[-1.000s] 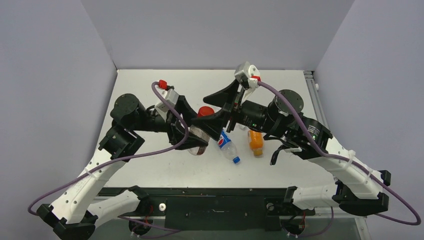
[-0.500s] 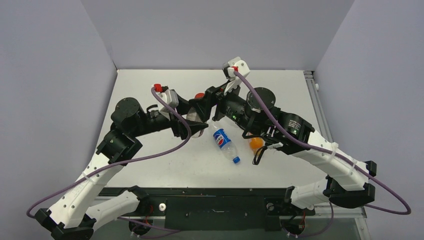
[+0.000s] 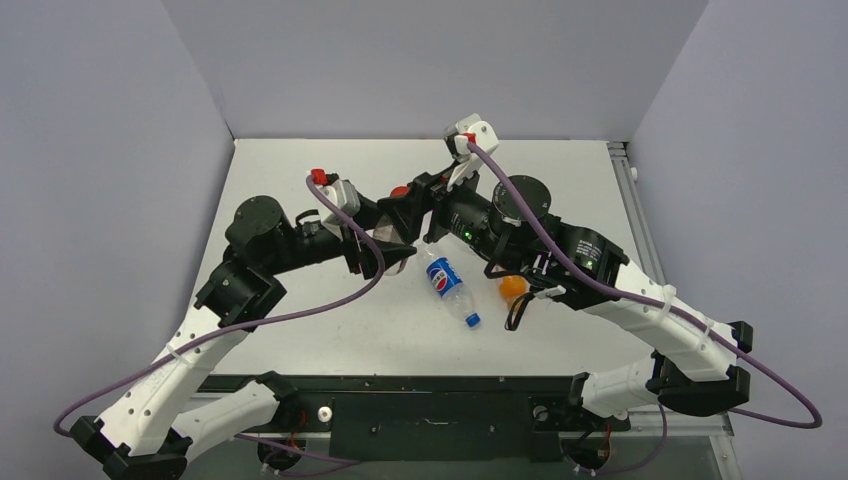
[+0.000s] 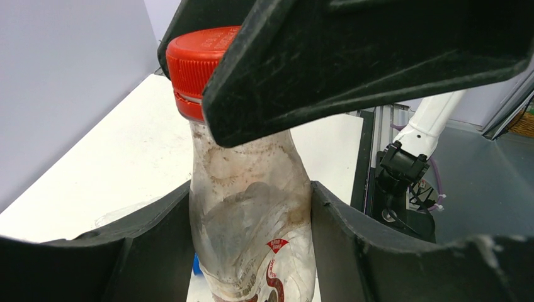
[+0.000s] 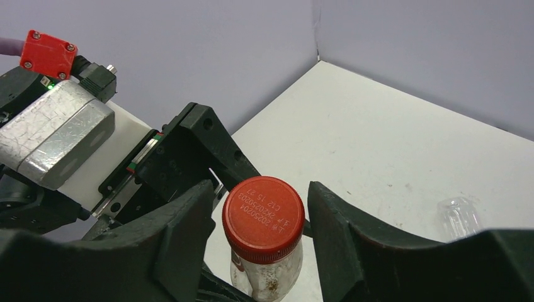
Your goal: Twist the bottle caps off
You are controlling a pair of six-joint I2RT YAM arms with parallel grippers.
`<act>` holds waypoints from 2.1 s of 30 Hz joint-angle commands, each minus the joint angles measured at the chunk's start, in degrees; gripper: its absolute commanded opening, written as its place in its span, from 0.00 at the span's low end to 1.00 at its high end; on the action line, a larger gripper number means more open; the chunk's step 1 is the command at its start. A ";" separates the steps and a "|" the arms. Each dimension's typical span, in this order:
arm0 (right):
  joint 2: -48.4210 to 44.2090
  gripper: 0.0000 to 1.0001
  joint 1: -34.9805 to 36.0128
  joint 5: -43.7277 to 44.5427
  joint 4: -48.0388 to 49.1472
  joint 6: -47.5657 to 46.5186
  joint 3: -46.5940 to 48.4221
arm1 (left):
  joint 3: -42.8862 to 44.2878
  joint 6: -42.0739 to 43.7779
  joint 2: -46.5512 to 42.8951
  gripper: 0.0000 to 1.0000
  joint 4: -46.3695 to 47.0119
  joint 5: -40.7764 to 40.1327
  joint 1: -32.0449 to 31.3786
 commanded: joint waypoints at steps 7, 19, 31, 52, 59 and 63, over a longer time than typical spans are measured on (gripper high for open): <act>-0.64 0.33 0.29 -1.39 1.76 0.23 1.91 | 0.45 -0.71 -0.80 0.00 1.41 0.20 -0.05; -5.26 0.00 -3.78 -28.64 1.52 -6.35 1.00 | 2.81 -12.51 -0.54 0.00 6.39 17.42 -0.12; -8.29 0.00 -8.25 -51.50 10.01 -1.38 -4.95 | 6.02 -19.42 1.87 0.00 7.43 29.24 -0.38; -1.67 0.84 -3.96 -8.82 -5.78 1.17 7.15 | 4.21 1.84 0.75 0.00 1.67 1.45 -0.38; 0.89 0.67 -3.60 -9.05 -5.81 1.19 8.17 | 4.18 2.44 0.78 0.00 1.17 0.87 -0.38; -0.22 0.46 -3.65 -9.67 -3.52 0.67 6.75 | 3.95 1.91 0.49 0.00 1.17 1.13 -0.36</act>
